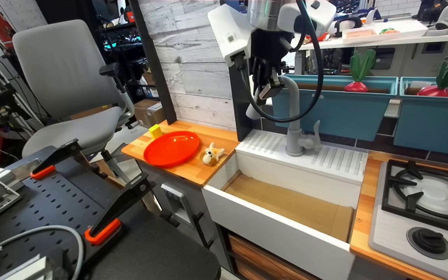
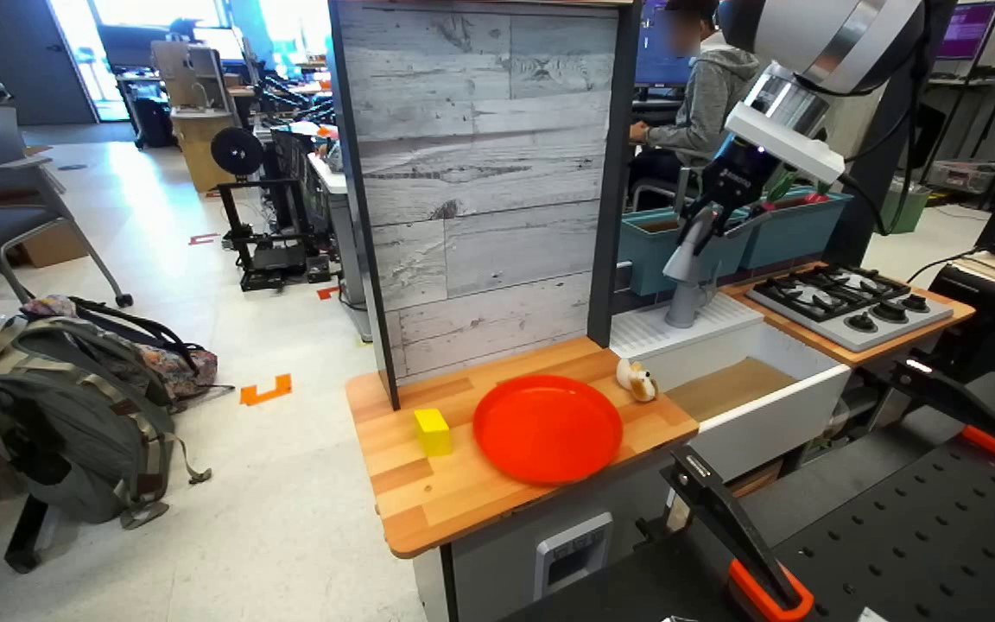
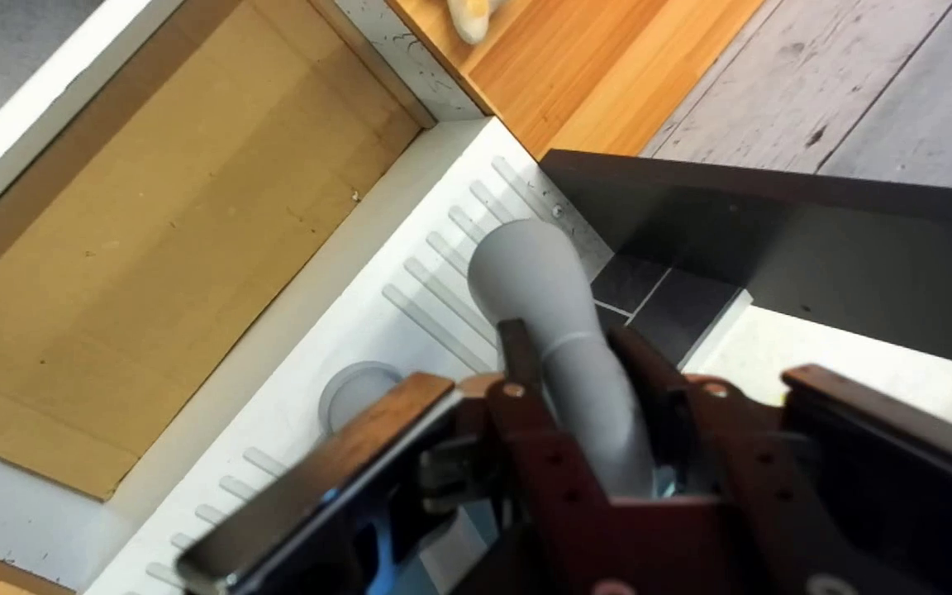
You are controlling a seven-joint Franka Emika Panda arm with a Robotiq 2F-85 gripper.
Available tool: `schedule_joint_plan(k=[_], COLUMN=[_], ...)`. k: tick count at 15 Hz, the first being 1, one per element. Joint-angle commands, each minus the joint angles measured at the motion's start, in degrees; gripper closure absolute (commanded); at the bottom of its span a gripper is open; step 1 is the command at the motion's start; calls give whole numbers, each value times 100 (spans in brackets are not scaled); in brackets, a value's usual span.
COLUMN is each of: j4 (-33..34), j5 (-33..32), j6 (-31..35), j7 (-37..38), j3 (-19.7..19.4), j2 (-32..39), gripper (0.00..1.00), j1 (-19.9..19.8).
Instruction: Move the faucet of the sink slightly to the left.
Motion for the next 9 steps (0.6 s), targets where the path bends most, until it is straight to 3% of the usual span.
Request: schedule_joint_plan(k=[1, 2, 3, 5, 9], j4=[277, 279, 274, 278, 361], j5=[647, 707, 746, 944, 1480], j6=[-100, -80, -95, -97, -172], j7=[-92, -116, -99, -172, -376], j3=[446, 450, 436, 453, 526], j2=[46, 48, 42, 25, -9], gripper=[93, 93, 46, 41, 11], j1=[-124, -129, -125, -109, -27])
